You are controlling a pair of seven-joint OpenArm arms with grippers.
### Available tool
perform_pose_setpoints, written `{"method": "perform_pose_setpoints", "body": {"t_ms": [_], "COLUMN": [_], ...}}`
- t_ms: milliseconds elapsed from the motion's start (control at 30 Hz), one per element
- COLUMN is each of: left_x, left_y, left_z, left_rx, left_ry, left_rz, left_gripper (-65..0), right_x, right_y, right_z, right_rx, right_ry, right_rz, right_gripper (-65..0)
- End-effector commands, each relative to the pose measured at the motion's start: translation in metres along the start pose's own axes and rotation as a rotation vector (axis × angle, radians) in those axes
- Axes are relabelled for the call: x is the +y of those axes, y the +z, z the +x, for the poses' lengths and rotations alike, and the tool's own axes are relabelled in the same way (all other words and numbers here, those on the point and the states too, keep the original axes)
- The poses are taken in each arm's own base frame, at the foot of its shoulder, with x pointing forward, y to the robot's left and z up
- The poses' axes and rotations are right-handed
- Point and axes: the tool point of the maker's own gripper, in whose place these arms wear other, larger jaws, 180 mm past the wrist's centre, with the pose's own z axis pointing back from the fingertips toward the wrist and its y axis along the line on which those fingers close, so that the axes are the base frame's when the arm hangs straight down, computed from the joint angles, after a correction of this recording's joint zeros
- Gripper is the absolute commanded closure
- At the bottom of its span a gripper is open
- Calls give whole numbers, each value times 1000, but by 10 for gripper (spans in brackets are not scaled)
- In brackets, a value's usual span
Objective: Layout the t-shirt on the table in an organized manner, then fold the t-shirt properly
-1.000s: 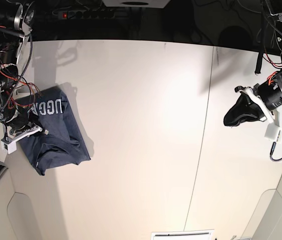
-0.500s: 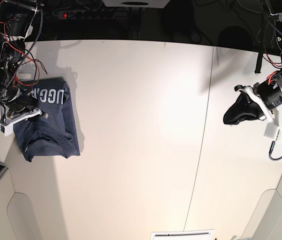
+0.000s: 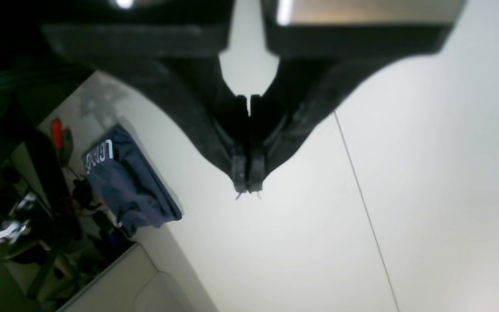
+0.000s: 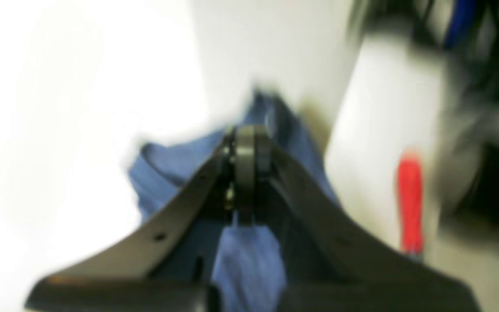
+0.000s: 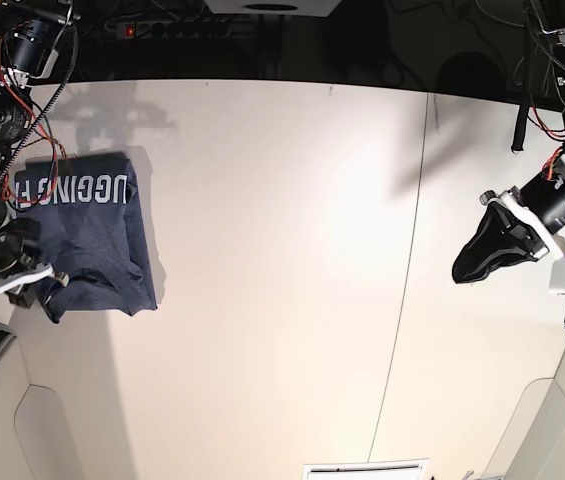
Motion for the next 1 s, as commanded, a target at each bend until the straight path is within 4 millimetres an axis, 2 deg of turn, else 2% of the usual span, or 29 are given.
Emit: {"method": "perform_pose_setpoints", "body": {"t_ms": [0,67,133,267,433,567,767,867,967], "left_x": [-4,0,3,10,21,25,3,-4,-1], "left_y": [3,7,17,57,119,163,220,239,250], "left_z": [15,9,0,-12,-35,-73,-154,-196,-242], "left_rx": [-39,-8,23,34,89,225,513,622,706], "left_ry": [-24,-21,10,113,205,263,412,489,521], "left_rz": [-21,-7,2,22,105,197,250,269,306], "left_gripper": [0,0,0,0,0,0,0,0,0], "right_x": [1,1,1,-6,-15,-21,5,-3,-18], "right_y": [7,18,31,65,122,161,226,248,257], "right_z": [19,20,9,-36,-88,-134,-221,-257,-291], "right_rx": [-52,-41,-16,89,218,384,687,811,904], "right_ry": [35,67,100,180,261,269,152,165,172], "right_rz": [1,-8,-12,-22,-41,-34,192,243,261], "right_gripper": [0,0,0,0,0,0,0,0,0]}}
